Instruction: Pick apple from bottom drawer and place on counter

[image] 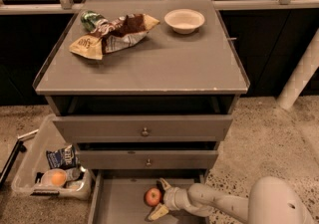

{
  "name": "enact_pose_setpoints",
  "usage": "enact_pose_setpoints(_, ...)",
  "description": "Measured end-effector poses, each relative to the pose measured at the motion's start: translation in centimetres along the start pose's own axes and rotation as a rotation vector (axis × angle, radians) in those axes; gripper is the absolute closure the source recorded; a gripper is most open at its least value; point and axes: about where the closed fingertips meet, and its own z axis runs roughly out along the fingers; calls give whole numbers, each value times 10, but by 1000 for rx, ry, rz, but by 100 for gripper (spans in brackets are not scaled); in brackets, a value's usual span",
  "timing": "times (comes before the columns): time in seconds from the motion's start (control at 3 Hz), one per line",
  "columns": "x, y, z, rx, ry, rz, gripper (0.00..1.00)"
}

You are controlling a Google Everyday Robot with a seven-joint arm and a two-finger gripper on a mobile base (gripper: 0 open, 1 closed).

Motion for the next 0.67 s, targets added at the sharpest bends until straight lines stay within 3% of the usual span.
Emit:
enact_pose_setpoints(0.33,0,0,1,-2,-2,2,15)
enact_pose_setpoints(0.67,0,0,1,-2,-2,2,38)
